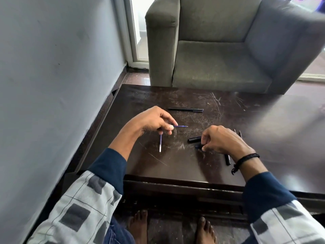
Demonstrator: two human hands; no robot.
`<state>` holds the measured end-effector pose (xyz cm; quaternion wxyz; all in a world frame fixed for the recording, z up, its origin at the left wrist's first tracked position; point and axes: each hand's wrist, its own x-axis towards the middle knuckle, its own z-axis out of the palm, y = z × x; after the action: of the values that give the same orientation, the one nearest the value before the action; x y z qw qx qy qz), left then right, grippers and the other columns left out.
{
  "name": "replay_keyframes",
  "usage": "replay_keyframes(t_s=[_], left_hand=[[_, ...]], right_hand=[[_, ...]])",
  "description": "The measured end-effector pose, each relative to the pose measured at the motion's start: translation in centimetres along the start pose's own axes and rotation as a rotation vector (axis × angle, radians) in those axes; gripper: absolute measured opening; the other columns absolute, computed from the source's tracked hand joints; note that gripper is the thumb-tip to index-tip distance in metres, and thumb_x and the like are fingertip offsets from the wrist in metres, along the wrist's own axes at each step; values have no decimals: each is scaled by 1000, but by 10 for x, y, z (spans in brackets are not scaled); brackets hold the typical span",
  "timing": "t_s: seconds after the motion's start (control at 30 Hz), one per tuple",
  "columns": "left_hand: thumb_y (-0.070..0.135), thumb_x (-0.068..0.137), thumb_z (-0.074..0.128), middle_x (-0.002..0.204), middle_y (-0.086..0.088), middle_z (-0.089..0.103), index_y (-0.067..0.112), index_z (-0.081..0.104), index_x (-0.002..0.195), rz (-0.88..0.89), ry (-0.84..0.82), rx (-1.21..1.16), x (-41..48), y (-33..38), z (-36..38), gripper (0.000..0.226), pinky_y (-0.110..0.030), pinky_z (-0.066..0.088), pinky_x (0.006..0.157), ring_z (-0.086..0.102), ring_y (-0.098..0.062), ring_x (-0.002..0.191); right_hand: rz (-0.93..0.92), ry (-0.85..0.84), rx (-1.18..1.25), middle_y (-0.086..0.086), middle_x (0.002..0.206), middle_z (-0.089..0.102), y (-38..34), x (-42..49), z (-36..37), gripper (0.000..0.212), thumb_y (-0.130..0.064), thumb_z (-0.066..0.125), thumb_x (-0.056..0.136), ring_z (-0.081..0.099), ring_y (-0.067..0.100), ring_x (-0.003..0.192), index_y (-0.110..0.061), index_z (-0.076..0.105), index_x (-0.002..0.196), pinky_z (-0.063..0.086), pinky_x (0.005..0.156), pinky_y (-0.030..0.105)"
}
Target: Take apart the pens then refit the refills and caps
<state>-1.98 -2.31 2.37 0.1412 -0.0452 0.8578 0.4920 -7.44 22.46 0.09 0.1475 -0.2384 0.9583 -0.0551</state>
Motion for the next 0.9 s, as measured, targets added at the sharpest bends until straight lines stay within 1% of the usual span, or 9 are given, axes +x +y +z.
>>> replay_keyframes(t_s=[0.07, 0.13, 0.2, 0.27, 0.37, 0.5, 0.57, 0.7, 0.9], left_hand=[[-2, 92, 70, 90, -20, 78, 2, 76, 111, 11, -35, 0, -1, 0, 0, 20, -22, 54, 63, 72, -7, 70], [-1, 92, 70, 92, -21, 77, 2, 76, 112, 17, -69, 8, -1, 1, -2, 21, -21, 54, 62, 70, -4, 66], [0, 92, 70, 91, -20, 77, 3, 76, 113, 25, -90, 14, -1, 1, -4, 21, -21, 54, 63, 70, -4, 67], [0, 92, 70, 89, -18, 78, 3, 76, 113, 31, -96, 16, -1, 0, -5, 21, -22, 55, 64, 71, -6, 69], [-1, 92, 70, 89, -19, 78, 3, 76, 112, 29, -100, 11, 0, -1, -5, 21, -21, 55, 63, 71, -7, 70], [0, 92, 70, 90, -19, 78, 4, 76, 113, 27, -105, 22, 1, -1, -5, 22, -21, 55, 64, 71, -5, 69], [0, 92, 70, 87, -15, 78, 4, 76, 113, 27, -113, 24, 1, 0, -5, 22, -21, 55, 64, 72, -5, 70], [1, 92, 71, 83, -14, 78, 5, 76, 112, 29, -114, 22, 3, -3, -4, 21, -21, 54, 63, 71, -6, 69], [1, 91, 71, 80, -12, 77, 6, 77, 109, 22, -99, 21, 3, -5, -6, 19, -21, 51, 61, 67, -3, 61]], right_hand=[[-7, -30, 32, -13, 86, 69, 3, 1, -2, 16, -34, 84, 78, 65, 13, 83, -33, 68, 80, 45, 70, 28], [-31, -34, 171, -14, 82, 69, 8, 2, -6, 14, -31, 84, 78, 66, 11, 82, -32, 70, 78, 50, 75, 30], [-57, 30, 316, -12, 78, 71, 11, 2, -9, 12, -28, 85, 79, 66, 10, 80, -29, 73, 80, 53, 78, 32], [-74, 107, 372, -12, 78, 72, 8, 2, -10, 10, -27, 84, 81, 67, 7, 79, -28, 74, 83, 54, 76, 31], [-90, 171, 412, -13, 78, 71, 2, 1, -7, 9, -29, 83, 81, 66, 4, 78, -30, 74, 83, 49, 68, 26], [-93, 178, 419, -13, 77, 70, -4, 1, -7, 9, -30, 83, 81, 64, 1, 76, -30, 74, 83, 42, 62, 20], [-98, 165, 428, -12, 78, 71, -5, 1, -7, 9, -30, 83, 81, 66, 2, 76, -30, 74, 84, 42, 62, 19], [-101, 175, 420, -12, 77, 71, -4, 2, -7, 9, -31, 83, 80, 66, 3, 77, -31, 74, 83, 46, 65, 23], [-100, 186, 433, -12, 77, 72, 3, 1, -10, 9, -30, 84, 81, 66, 3, 76, -32, 74, 82, 49, 66, 24]])
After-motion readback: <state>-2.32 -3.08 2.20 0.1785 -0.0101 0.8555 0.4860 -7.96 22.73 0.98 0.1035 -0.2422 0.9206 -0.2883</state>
